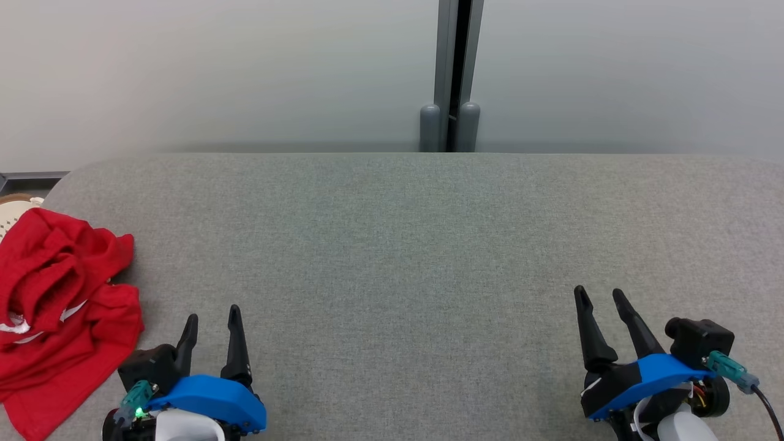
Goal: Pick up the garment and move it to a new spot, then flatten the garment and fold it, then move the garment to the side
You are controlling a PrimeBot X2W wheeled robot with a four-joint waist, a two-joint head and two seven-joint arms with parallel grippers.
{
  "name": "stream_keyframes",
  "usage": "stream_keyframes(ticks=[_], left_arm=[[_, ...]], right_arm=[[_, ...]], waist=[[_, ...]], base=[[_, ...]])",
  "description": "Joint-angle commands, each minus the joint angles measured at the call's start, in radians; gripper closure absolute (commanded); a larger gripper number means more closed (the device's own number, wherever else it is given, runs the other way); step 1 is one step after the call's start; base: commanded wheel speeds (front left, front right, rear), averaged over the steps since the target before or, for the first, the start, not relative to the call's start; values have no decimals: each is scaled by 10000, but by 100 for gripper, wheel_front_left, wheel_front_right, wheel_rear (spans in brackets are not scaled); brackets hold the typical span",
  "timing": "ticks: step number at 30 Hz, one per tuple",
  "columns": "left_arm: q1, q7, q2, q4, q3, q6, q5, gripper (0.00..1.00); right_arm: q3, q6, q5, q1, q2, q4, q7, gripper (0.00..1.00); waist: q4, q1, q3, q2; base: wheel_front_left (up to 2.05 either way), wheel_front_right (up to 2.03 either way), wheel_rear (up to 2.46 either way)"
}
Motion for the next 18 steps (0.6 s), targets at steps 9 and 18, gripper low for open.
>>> stream_keyframes(ticks=[9, 18], left_arm=[[205, -293, -30, 87, -154, 136, 1004, 0], [306, -482, -89, 130, -228, 242, 1795, 0]], right_arm=[[43, 21, -1034, 177, 12, 120, -284, 0], [64, 22, -1775, 241, 7, 269, -484, 0]], waist=[[-16, 0, -80, -1], [-34, 0, -95, -1]], base=[[0, 0, 0], [0, 0, 0]])
